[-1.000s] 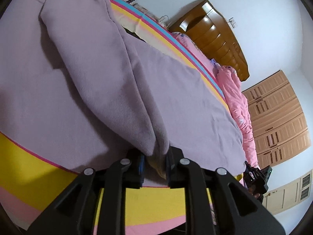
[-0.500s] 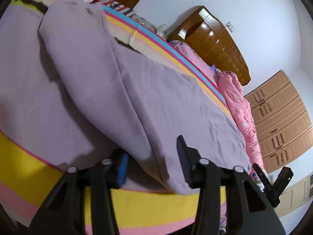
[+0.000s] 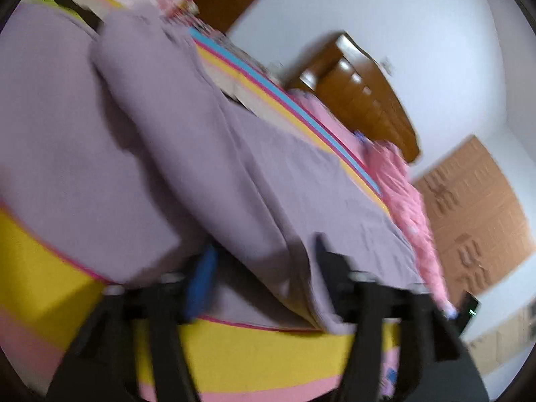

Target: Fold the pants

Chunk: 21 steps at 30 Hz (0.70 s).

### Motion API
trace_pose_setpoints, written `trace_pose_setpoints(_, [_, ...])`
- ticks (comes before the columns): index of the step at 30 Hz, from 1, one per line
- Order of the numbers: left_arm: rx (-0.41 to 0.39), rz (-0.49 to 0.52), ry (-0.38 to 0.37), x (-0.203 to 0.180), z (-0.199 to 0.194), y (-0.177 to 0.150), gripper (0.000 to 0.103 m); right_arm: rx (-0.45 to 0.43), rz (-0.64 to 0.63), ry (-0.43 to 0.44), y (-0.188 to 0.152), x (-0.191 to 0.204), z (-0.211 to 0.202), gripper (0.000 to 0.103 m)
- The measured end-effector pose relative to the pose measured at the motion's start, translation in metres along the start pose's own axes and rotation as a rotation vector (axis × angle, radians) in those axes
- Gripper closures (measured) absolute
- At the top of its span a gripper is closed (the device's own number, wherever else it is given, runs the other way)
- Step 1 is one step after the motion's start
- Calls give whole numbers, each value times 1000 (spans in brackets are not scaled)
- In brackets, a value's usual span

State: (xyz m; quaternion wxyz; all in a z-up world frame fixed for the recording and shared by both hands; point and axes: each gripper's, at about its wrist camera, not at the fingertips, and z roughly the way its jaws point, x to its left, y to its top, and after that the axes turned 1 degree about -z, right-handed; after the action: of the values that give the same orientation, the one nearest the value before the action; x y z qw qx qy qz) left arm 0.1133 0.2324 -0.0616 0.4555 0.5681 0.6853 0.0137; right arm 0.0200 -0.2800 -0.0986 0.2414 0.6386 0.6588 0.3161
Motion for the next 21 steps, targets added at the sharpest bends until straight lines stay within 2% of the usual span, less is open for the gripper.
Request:
trace_pose_setpoints(1, [-51, 24, 86, -8, -14, 4, 37, 19, -5, 6, 5, -1, -4, 57])
trace_pose_setpoints(3, [-134, 103, 106, -35, -38, 12, 34, 12, -23, 13, 16, -2, -16, 54])
trace_pose_setpoints(4, [-159, 137, 96, -49, -45, 17, 24, -13, -59, 6, 28, -4, -23, 47])
trace_pose_setpoints(5, [-174, 215, 70, -83, -46, 24, 12, -29, -95, -7, 37, -4, -29, 40])
trace_pose_setpoints(6, [-157, 283, 54, -111, -39, 28, 6, -43, -135, -32, 50, -2, -29, 37])
trace_pose_setpoints(7, [-105, 382, 37, -146, -20, 29, 2, -49, -155, -52, 59, -2, -27, 31])
trace_pose_setpoints(8, [-45, 462, 32, -175, 4, 28, 2, -50, -180, -65, 75, -1, -19, 30])
trace_pose_setpoints(9, [-2, 504, 32, -193, 25, 26, 2, -44, -190, -50, 90, -1, -9, 30])
trace_pose_setpoints(10, [91, 545, 32, -217, 67, 25, 2, -22, -171, -18, 107, -6, 8, 30])
trace_pose_setpoints(12, [234, 529, 39, -233, 130, 26, 2, 48, -126, 0, 126, -14, 40, 30])
trace_pose_setpoints(13, [292, 500, 40, -237, 167, 31, 7, 71, -121, 8, 130, -16, 50, 30])
trace_pose_setpoints(16, [338, 505, 19, -239, 226, 40, 8, 164, -125, 15, 133, -18, 82, 31])
trace_pose_setpoints(19, [363, 509, 50, -228, 263, 41, 6, 242, -217, 1, 108, -14, 91, 29])
trace_pose_setpoints(20, [315, 538, 25, -229, 265, 41, 2, 231, -255, -6, 98, -15, 85, 29])
trace_pose_setpoints(21, [311, 559, 31, -229, 269, 39, 2, 236, -257, 9, 93, -18, 79, 29])
